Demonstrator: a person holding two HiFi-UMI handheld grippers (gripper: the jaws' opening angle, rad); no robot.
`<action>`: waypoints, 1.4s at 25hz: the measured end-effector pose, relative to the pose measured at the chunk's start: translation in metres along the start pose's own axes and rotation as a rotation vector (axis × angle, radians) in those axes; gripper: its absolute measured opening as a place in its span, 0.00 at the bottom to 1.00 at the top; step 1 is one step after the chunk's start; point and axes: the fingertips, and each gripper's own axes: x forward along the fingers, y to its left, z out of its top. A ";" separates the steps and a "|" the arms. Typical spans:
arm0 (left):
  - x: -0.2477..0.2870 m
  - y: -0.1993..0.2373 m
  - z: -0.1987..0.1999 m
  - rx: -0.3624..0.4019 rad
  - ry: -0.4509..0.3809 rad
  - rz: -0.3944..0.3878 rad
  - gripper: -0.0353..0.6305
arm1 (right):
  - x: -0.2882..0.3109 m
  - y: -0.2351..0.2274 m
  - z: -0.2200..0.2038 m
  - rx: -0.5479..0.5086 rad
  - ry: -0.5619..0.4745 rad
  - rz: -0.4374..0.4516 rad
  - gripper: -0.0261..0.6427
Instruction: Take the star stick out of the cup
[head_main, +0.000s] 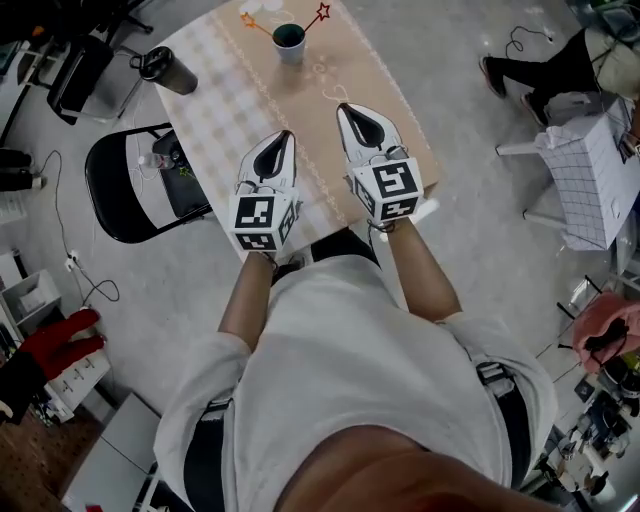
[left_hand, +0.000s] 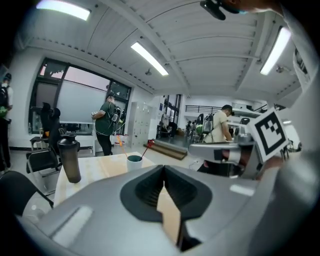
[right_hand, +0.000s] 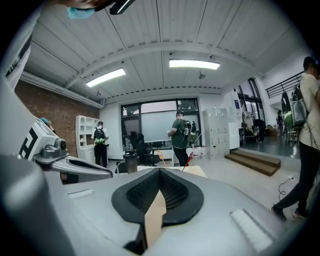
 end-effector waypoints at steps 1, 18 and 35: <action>0.005 0.003 0.000 -0.007 0.009 0.017 0.06 | 0.008 -0.003 0.000 -0.009 0.005 0.017 0.04; -0.015 0.104 -0.005 -0.118 0.036 0.391 0.06 | 0.190 0.006 -0.005 -0.346 0.186 0.239 0.04; -0.048 0.161 -0.039 -0.224 0.069 0.537 0.06 | 0.306 0.003 -0.037 -0.579 0.391 0.139 0.22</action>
